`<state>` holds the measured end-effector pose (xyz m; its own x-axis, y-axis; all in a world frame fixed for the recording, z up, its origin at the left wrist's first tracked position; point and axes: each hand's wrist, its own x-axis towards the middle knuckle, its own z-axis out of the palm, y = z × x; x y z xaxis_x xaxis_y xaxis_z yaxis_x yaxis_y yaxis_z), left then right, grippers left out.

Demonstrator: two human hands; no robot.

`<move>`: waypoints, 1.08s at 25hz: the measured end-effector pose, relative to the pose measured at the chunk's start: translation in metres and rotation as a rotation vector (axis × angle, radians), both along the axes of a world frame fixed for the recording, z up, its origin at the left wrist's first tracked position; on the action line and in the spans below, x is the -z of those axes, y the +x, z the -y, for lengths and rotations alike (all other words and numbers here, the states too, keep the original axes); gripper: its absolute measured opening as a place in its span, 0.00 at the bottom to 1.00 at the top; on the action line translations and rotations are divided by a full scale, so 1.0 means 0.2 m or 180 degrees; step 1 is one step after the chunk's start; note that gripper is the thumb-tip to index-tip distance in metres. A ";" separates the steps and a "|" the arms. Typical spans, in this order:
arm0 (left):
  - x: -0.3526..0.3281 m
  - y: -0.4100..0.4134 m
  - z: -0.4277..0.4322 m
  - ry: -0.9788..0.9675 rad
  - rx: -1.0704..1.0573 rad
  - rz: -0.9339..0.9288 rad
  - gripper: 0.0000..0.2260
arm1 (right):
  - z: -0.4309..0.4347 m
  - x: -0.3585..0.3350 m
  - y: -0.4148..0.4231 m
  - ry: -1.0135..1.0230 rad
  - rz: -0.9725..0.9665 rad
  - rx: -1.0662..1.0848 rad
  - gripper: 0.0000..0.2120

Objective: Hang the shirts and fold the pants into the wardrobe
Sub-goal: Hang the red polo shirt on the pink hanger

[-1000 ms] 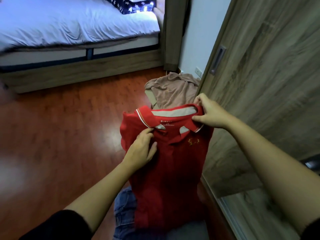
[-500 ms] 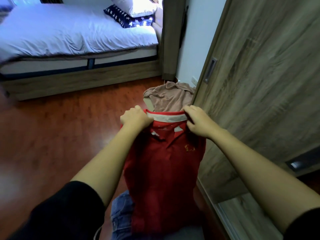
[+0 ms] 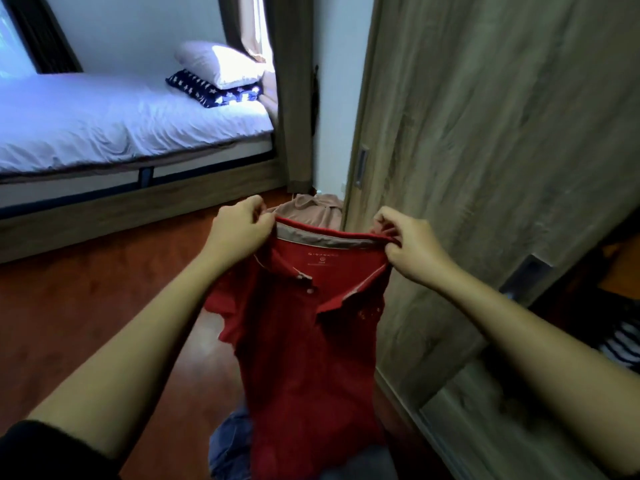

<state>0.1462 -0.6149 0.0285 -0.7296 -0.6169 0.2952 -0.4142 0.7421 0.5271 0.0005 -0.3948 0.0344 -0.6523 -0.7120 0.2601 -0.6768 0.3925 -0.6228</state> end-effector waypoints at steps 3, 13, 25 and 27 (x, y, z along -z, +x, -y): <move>-0.27 -0.02 -0.15 0.0586 0.1281 -0.0618 0.08 | -0.28 -0.29 0.01 -0.0567 0.0197 0.0297 0.18; -0.54 -0.52 -1.08 -0.0661 0.2441 -0.1484 0.17 | -1.34 -0.56 0.15 0.0441 -0.1343 0.1756 0.18; -0.66 -0.97 -2.13 0.0137 0.3800 -0.1644 0.18 | -2.30 -0.79 0.22 0.0113 -0.1615 0.2871 0.19; -0.70 -1.00 -2.33 0.0324 0.3840 -0.1587 0.20 | -2.40 -0.79 0.20 0.0209 -0.1693 0.2819 0.17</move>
<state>-0.0543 -0.1479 0.1681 -0.6615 0.3086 0.6835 0.7338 0.4545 0.5050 0.0396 0.0851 0.1932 -0.7613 -0.0561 0.6459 -0.3103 0.9063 -0.2869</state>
